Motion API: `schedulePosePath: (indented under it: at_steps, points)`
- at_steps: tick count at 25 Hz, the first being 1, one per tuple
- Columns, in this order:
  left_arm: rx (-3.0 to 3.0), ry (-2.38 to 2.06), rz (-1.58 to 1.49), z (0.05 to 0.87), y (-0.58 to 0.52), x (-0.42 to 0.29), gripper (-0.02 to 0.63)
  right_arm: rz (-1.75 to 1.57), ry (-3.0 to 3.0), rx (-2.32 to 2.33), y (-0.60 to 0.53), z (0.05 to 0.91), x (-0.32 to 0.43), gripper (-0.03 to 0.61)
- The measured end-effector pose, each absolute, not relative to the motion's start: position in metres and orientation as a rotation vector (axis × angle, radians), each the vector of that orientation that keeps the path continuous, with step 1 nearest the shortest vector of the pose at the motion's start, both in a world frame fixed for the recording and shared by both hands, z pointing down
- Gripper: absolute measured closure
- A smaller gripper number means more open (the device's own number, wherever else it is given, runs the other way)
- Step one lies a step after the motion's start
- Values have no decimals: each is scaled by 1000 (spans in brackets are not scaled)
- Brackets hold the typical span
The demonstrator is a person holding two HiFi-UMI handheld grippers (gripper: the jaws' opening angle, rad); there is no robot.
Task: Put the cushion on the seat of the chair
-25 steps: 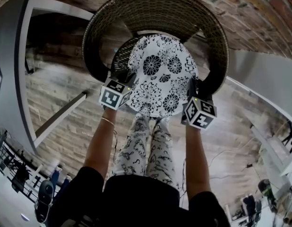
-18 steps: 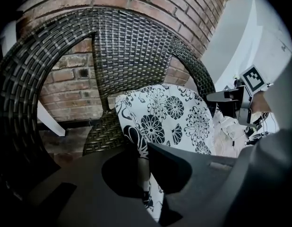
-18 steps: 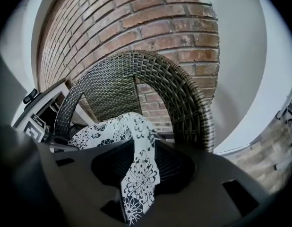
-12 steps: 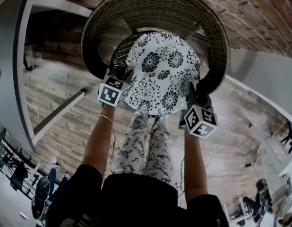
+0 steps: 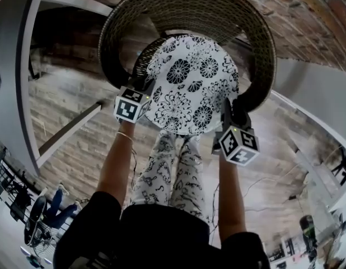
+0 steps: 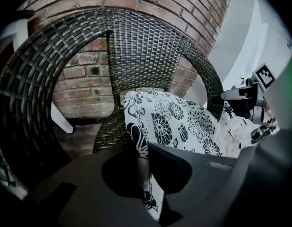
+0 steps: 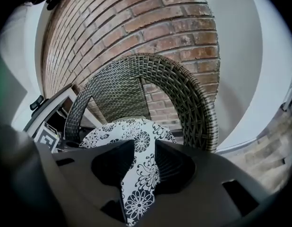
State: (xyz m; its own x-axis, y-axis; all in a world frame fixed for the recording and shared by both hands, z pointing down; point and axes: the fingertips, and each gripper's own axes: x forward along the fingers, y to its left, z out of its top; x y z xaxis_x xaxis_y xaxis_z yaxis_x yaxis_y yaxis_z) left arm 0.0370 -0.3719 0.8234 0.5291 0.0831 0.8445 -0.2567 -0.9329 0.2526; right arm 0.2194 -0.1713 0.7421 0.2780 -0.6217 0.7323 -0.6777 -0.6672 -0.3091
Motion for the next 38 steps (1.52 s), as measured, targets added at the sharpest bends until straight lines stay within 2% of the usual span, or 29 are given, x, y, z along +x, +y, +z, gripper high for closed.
schedulePosePath:
  at_steps: [17, 27, 38]
  points:
    - [2347, -244, 1385, 848, -395, 18, 596, 1410, -1291, 2470, -190, 733, 212, 442]
    - [2304, -343, 1354, 846, -403, 12, 467, 1414, -1296, 2483, -189, 729, 208, 440]
    - [2340, -477, 1318, 832, -404, -3, 356, 1420, -1314, 2502, -186, 724, 204, 439]
